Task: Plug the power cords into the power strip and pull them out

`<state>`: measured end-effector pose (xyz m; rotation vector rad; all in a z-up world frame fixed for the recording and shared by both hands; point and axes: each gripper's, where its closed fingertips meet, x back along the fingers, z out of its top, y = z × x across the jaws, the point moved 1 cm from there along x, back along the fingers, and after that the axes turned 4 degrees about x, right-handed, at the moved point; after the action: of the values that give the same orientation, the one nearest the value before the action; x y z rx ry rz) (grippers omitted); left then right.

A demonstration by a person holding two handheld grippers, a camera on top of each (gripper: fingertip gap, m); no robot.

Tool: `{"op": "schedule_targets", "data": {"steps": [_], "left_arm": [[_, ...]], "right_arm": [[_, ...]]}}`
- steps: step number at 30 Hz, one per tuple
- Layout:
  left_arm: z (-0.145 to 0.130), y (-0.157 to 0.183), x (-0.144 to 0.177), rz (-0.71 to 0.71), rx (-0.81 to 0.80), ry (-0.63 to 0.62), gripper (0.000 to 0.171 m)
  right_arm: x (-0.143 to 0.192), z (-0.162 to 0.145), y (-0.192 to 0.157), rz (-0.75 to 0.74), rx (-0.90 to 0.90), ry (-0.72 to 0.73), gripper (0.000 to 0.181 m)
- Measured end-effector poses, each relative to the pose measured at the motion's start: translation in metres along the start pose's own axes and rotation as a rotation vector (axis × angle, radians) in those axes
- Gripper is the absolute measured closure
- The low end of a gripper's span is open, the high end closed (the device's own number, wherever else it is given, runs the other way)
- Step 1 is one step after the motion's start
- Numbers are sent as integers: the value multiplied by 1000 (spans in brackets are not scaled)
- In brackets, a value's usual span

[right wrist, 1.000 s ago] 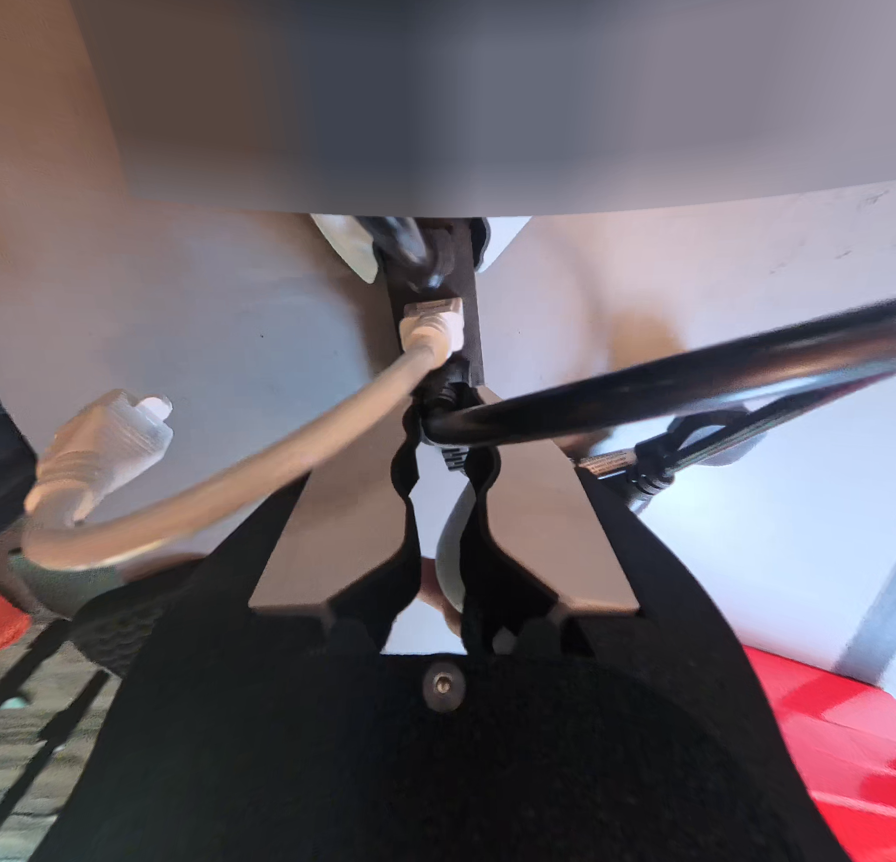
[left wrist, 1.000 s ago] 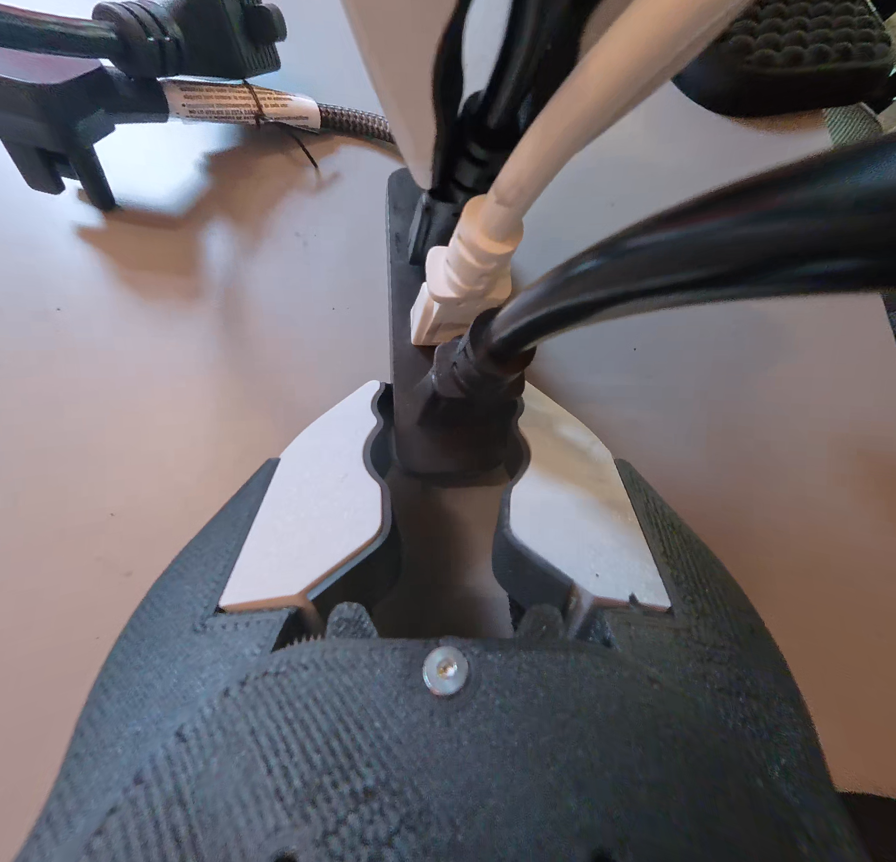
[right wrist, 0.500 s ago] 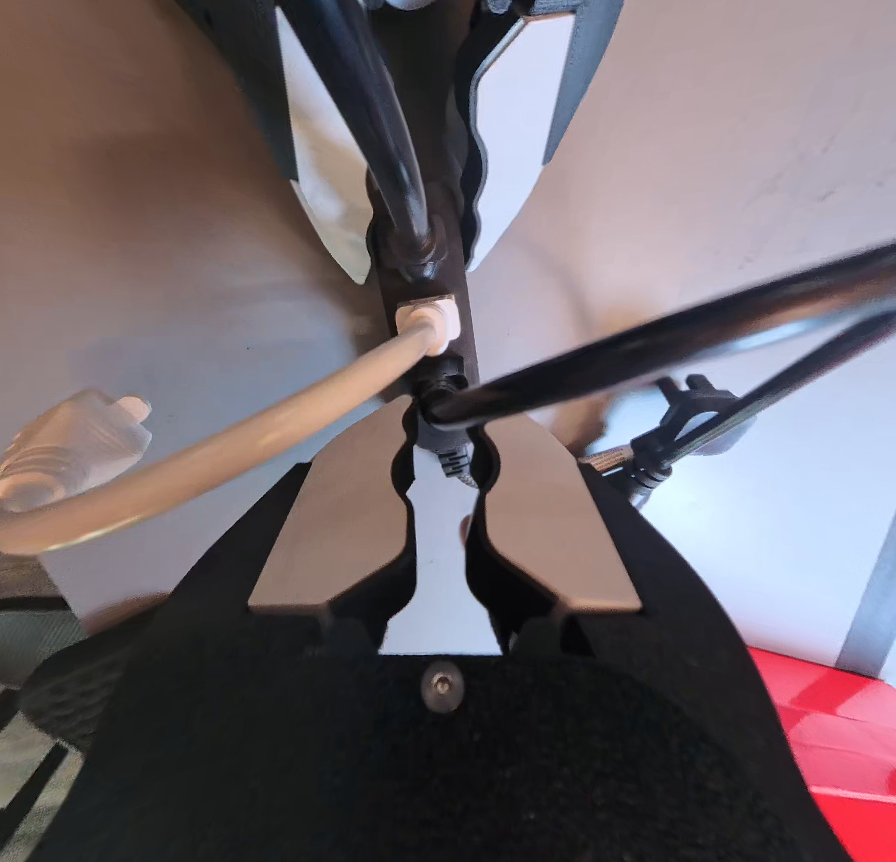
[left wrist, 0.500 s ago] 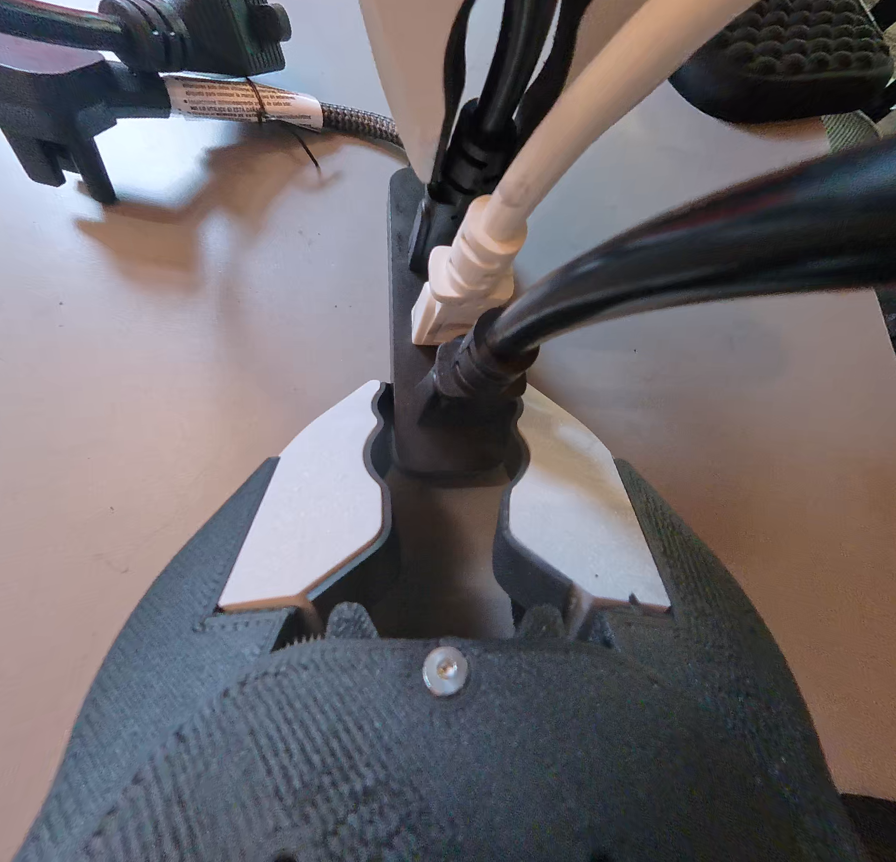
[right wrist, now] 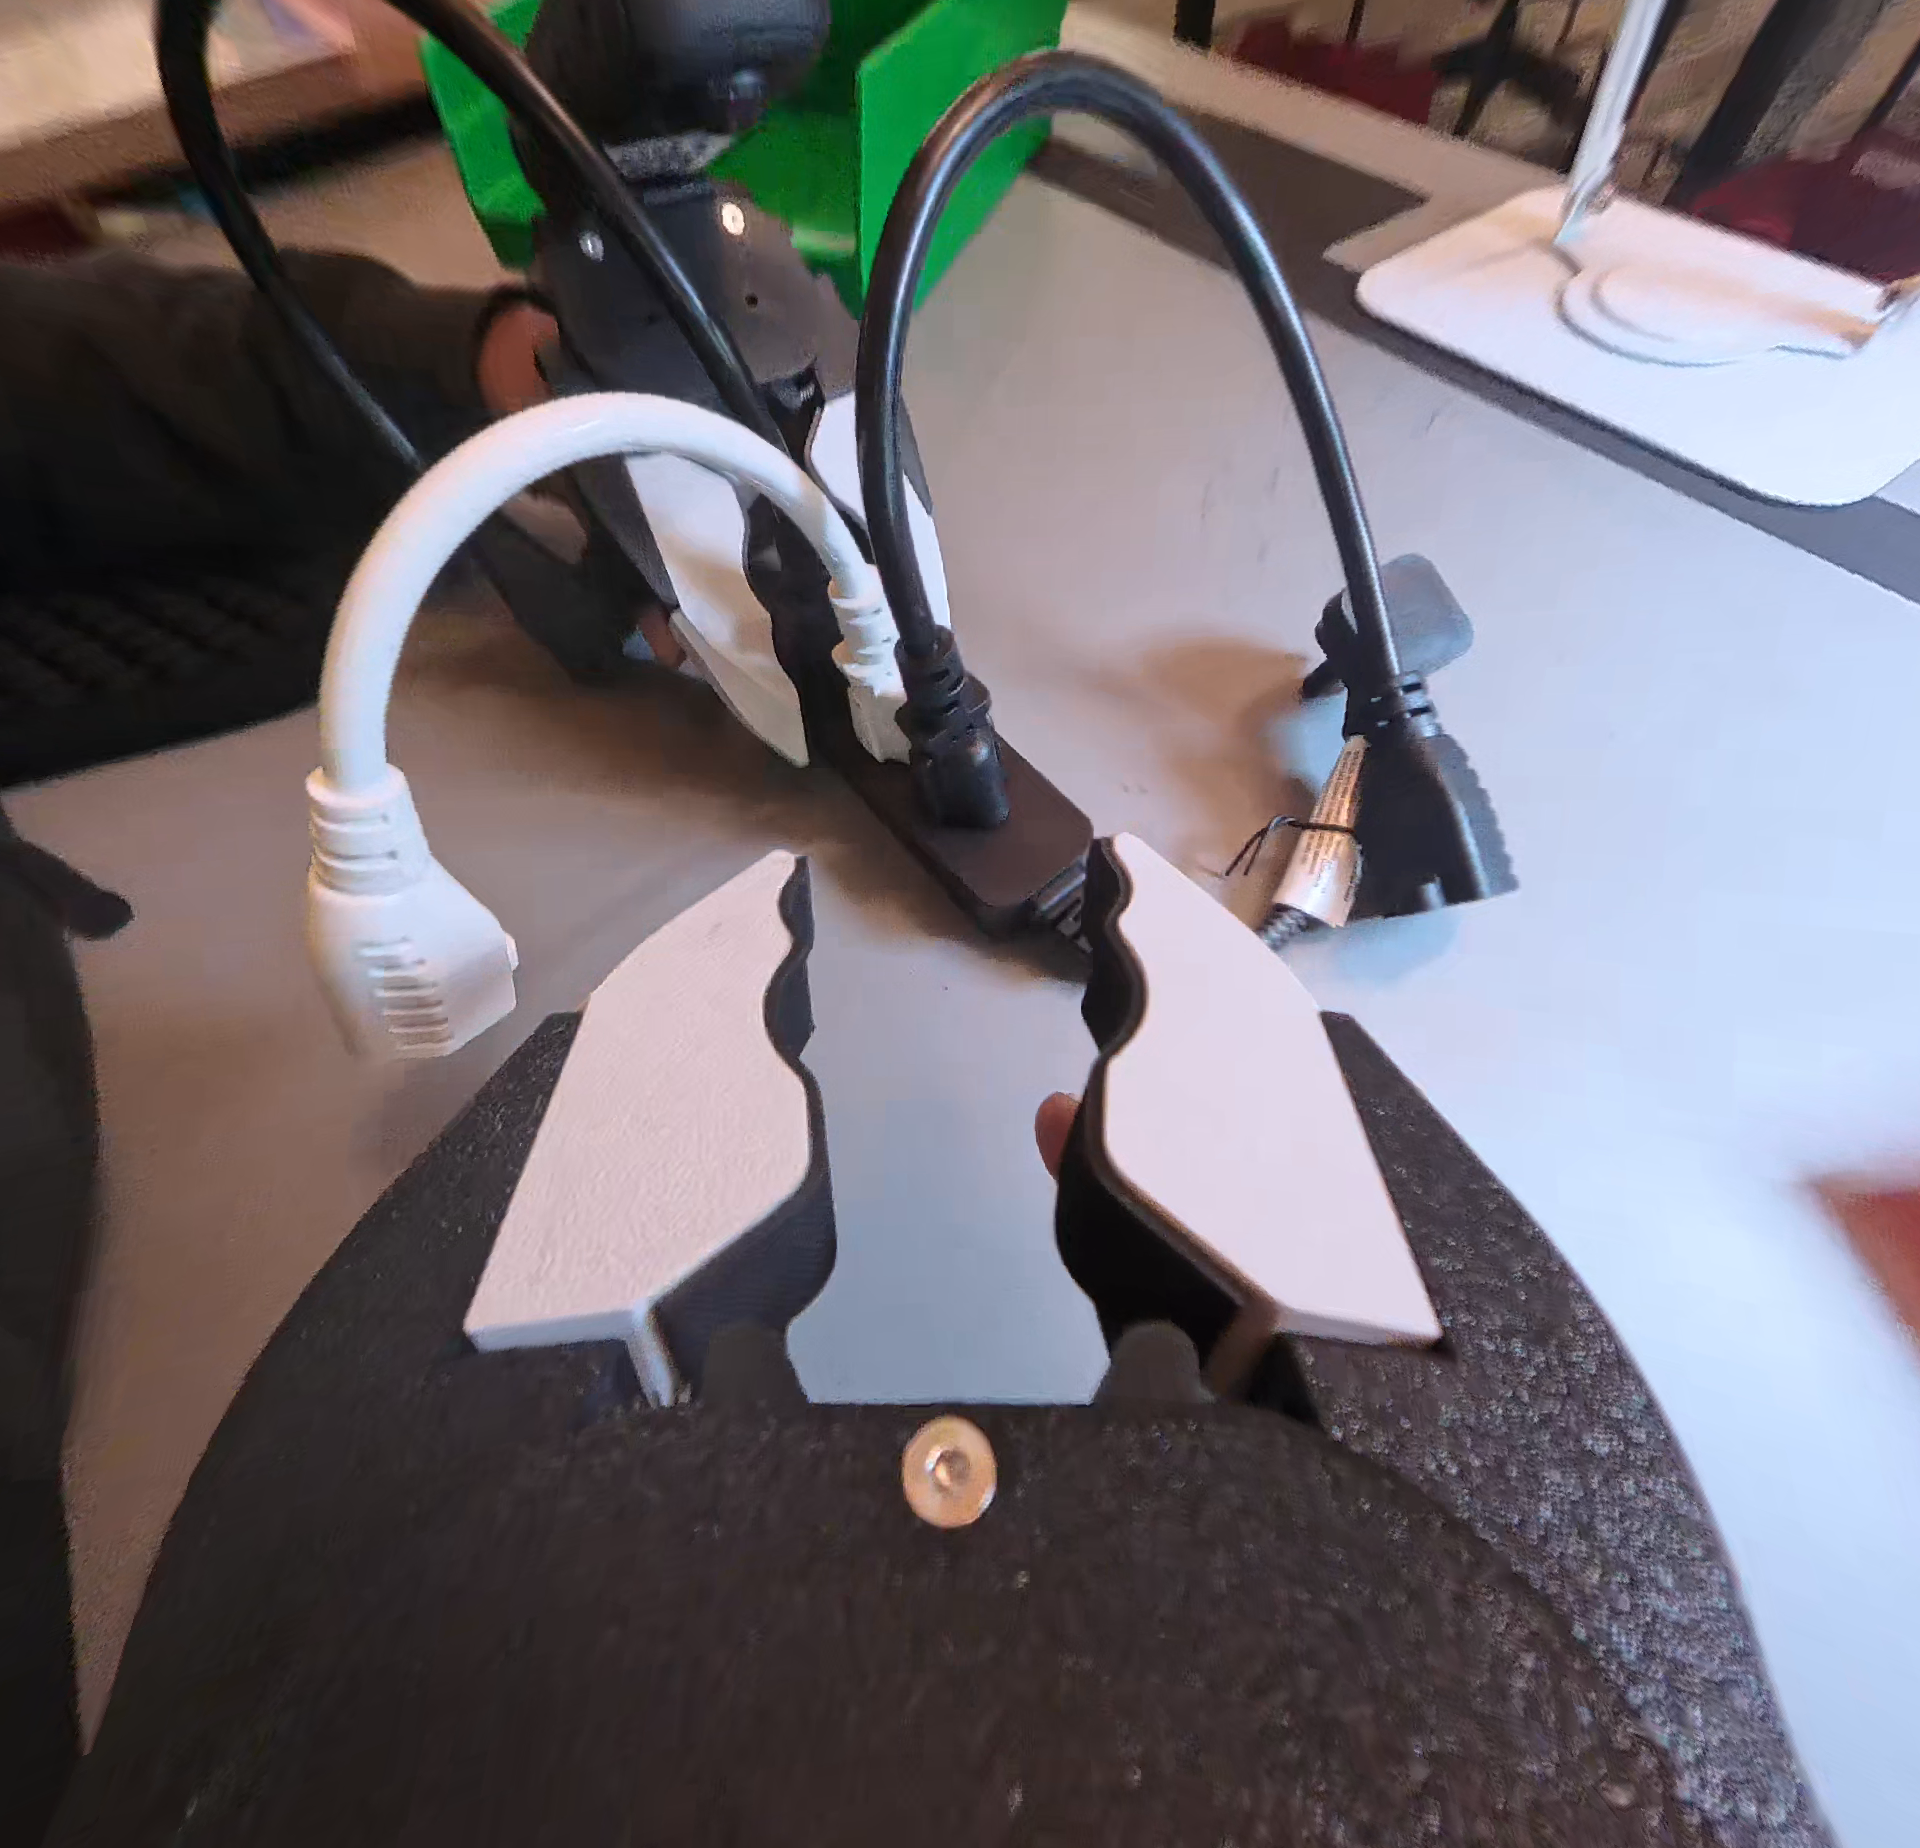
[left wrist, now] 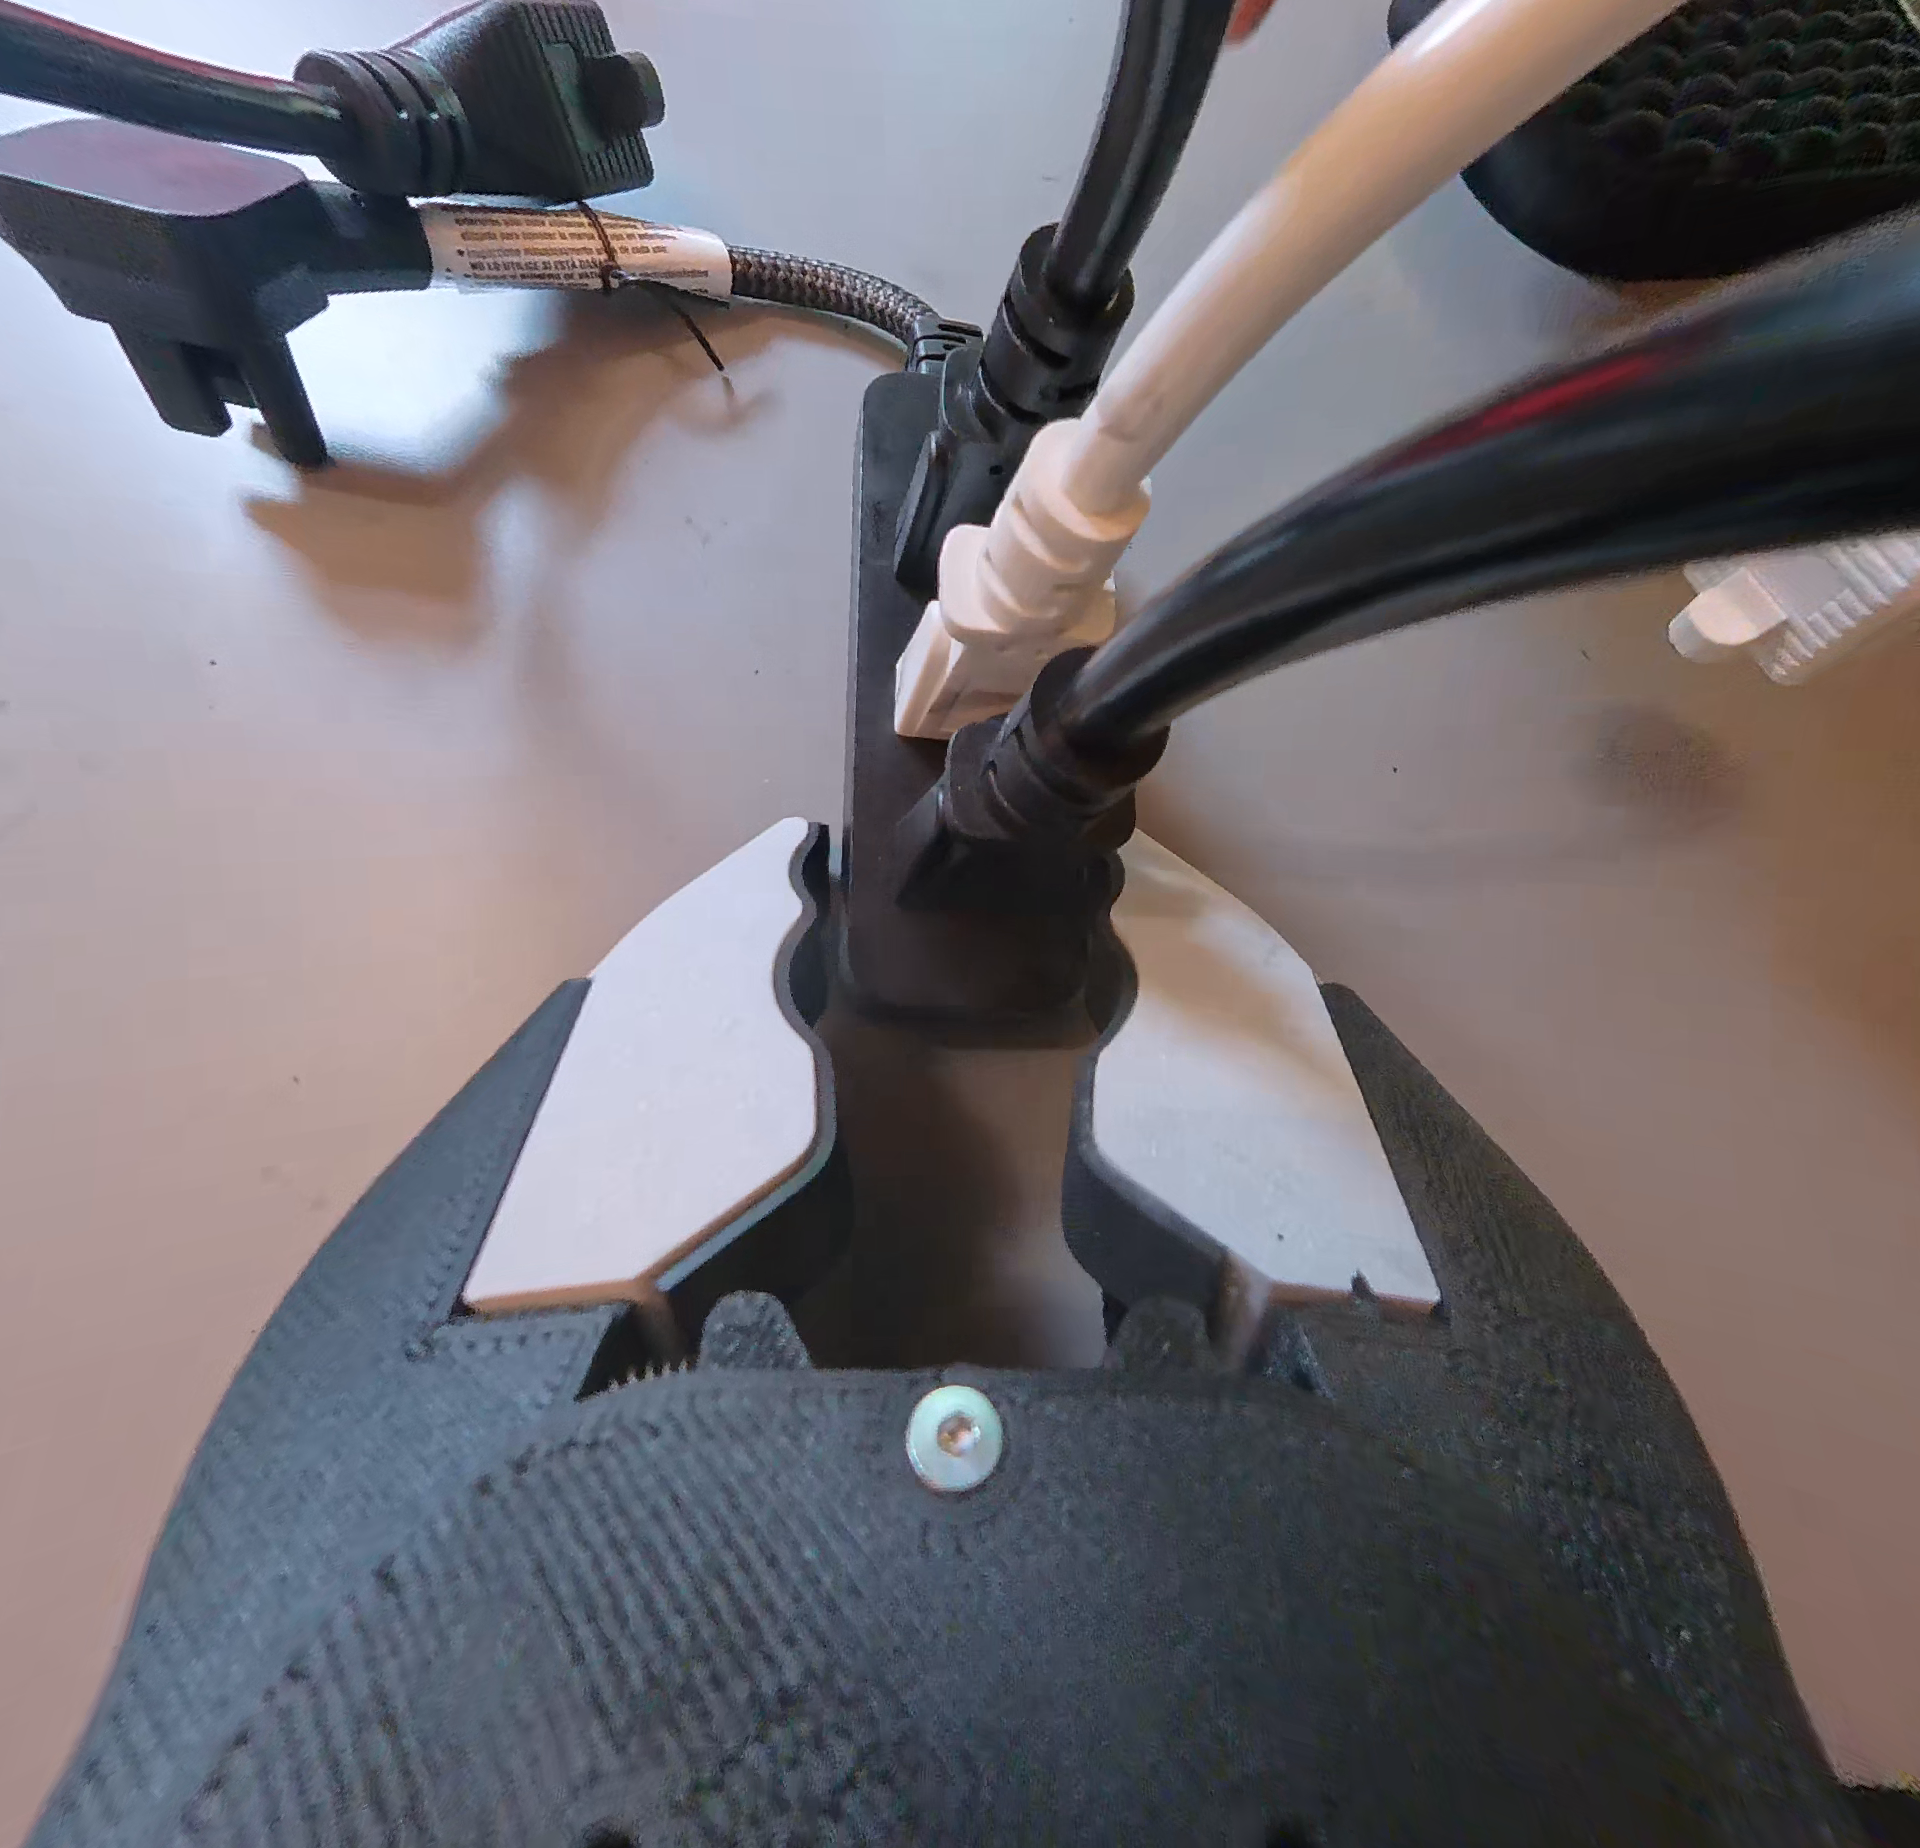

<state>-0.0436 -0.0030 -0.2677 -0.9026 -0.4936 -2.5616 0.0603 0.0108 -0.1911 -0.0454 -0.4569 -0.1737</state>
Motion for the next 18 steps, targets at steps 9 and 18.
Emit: {"op": "schedule_targets", "data": {"steps": [9, 18], "left_arm": [[1, 1, 6, 41, 19, 20, 120], [-7, -3, 37, 127, 73, 85, 122]], "right_arm": [[5, -1, -6, -15, 27, 139, 128], [8, 8, -2, -50, 92, 165, 122]]}}
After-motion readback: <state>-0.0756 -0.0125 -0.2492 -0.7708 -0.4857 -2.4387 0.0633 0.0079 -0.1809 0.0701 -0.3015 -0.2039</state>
